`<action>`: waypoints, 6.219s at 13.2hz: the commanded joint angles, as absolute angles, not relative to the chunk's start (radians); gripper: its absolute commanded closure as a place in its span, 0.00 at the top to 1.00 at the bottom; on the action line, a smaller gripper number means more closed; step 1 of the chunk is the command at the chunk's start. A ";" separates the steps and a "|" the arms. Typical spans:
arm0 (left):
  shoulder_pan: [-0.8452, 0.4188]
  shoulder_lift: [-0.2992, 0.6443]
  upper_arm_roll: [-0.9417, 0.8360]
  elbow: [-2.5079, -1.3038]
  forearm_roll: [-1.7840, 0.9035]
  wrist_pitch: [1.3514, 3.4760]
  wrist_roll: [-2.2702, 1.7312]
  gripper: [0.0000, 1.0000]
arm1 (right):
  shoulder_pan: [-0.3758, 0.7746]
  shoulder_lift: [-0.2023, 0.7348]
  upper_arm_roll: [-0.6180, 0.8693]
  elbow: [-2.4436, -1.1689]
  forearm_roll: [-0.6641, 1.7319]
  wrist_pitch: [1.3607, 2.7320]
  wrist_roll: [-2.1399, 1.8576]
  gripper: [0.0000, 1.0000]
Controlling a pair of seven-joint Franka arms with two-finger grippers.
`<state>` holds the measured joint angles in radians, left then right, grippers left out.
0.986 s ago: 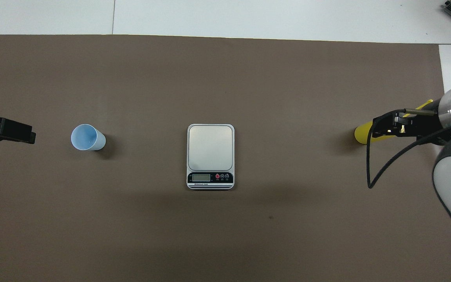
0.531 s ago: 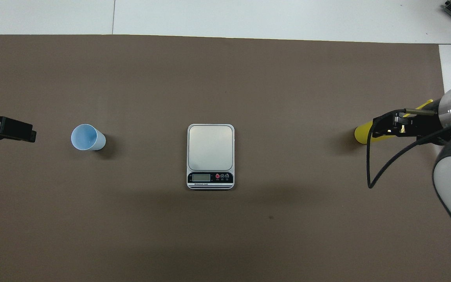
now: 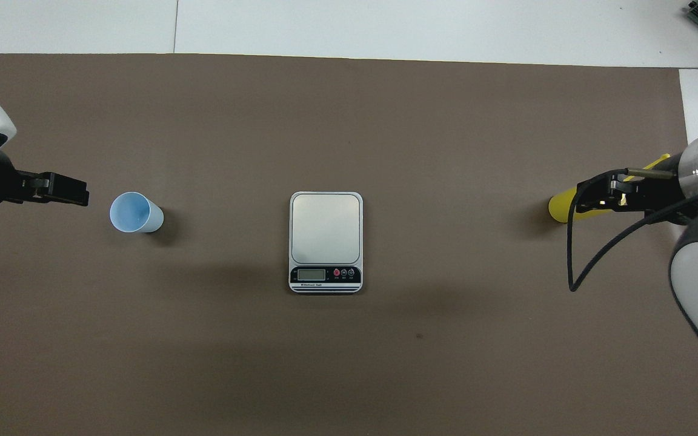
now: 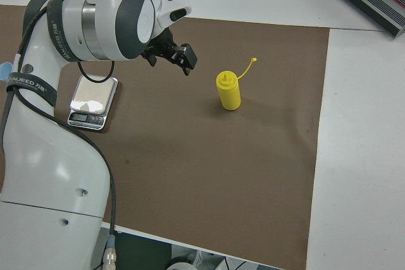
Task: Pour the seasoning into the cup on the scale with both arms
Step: 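Grasp the light-blue cup with the left gripper, then carry the cup with the left gripper onto the scale, then release the cup and withdraw the left gripper to rest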
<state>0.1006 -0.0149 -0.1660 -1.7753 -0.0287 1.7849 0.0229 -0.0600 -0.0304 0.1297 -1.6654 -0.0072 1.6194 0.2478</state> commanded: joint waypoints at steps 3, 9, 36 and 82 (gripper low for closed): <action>0.140 -0.005 -0.164 -1.994 -0.041 2.037 -0.076 1.00 | -0.074 -0.052 0.132 -1.687 0.014 1.621 0.227 1.00; 0.147 0.041 -0.167 -2.149 -0.067 2.267 -0.181 1.00 | -0.072 -0.052 0.132 -1.687 0.014 1.621 0.227 1.00; -0.142 0.132 -0.170 -1.781 -0.057 1.930 -0.435 0.00 | -0.074 -0.052 0.132 -1.687 0.014 1.621 0.227 1.00; 0.071 -0.052 -0.149 -1.617 -0.031 1.565 0.060 1.00 | -0.074 -0.052 0.132 -1.687 0.014 1.621 0.227 1.00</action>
<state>0.0478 -0.0390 -0.1444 -1.6264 0.0041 1.5901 0.0488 -0.0600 -0.0304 0.1297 -1.6654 -0.0072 1.6194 0.2478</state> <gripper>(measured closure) 0.000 0.000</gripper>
